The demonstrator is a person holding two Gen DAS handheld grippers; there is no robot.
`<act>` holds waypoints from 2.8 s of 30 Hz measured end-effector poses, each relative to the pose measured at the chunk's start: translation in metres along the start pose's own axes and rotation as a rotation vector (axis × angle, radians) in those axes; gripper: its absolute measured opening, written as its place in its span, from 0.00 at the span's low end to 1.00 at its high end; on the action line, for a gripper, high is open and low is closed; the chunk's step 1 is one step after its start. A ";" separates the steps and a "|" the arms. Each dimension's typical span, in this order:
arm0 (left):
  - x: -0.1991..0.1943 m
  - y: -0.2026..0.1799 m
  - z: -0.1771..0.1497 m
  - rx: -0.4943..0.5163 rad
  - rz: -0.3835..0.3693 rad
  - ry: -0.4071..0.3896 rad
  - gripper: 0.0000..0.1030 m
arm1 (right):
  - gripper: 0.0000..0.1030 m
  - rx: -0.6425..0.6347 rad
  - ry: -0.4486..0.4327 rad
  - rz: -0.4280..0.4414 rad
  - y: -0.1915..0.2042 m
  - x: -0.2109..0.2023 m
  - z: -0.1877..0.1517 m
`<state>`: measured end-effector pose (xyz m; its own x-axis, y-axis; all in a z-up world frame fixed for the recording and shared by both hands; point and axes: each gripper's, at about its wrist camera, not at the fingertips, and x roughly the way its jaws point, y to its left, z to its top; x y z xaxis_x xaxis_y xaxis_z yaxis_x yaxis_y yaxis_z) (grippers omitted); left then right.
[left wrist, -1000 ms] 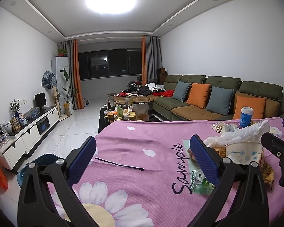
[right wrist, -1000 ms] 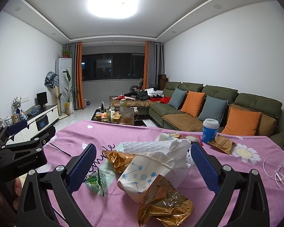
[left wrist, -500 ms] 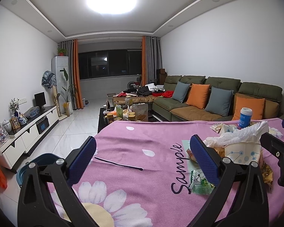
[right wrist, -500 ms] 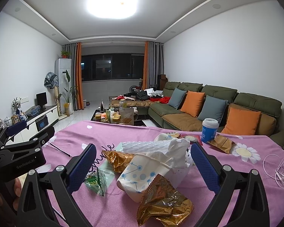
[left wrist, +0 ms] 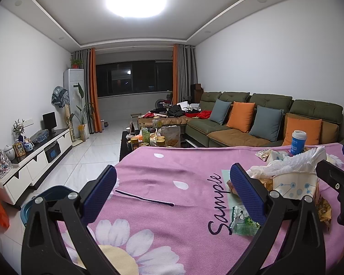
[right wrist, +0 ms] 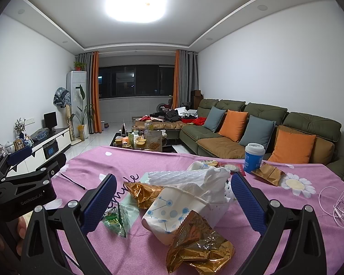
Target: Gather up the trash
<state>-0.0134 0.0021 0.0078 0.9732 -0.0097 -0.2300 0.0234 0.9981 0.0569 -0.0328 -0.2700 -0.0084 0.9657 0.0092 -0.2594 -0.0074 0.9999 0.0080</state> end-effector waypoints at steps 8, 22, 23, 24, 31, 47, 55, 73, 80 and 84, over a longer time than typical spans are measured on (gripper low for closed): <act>0.000 0.000 0.000 0.000 -0.001 -0.001 0.95 | 0.94 0.001 -0.002 -0.002 0.000 -0.001 -0.001; 0.000 0.000 -0.001 0.001 -0.001 -0.001 0.95 | 0.94 0.003 -0.002 -0.002 -0.001 -0.001 -0.001; 0.000 0.000 -0.001 0.000 -0.002 0.000 0.95 | 0.94 0.003 -0.002 -0.001 -0.001 -0.001 -0.001; 0.000 -0.001 -0.001 -0.001 -0.003 0.000 0.95 | 0.94 0.001 -0.002 -0.001 0.000 -0.001 -0.001; 0.001 -0.002 -0.002 -0.001 -0.005 -0.001 0.95 | 0.94 0.004 0.000 0.000 -0.001 0.000 -0.002; 0.012 -0.004 -0.011 0.010 -0.061 0.055 0.95 | 0.94 0.009 0.022 -0.005 -0.001 0.003 -0.005; 0.026 -0.016 -0.022 0.044 -0.186 0.156 0.95 | 0.94 0.056 0.090 -0.002 -0.016 0.017 -0.007; 0.080 -0.047 -0.059 0.004 -0.557 0.522 0.49 | 0.48 0.118 0.242 0.122 -0.056 0.067 0.012; 0.091 -0.040 -0.066 -0.053 -0.603 0.572 0.10 | 0.28 0.093 0.224 0.138 -0.055 0.060 0.019; 0.090 -0.035 -0.065 -0.068 -0.605 0.569 0.05 | 0.21 0.082 0.202 0.153 -0.056 0.054 0.025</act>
<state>0.0580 -0.0296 -0.0779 0.5321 -0.5316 -0.6590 0.4733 0.8321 -0.2891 0.0265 -0.3254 0.0011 0.8838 0.1690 -0.4363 -0.1201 0.9832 0.1376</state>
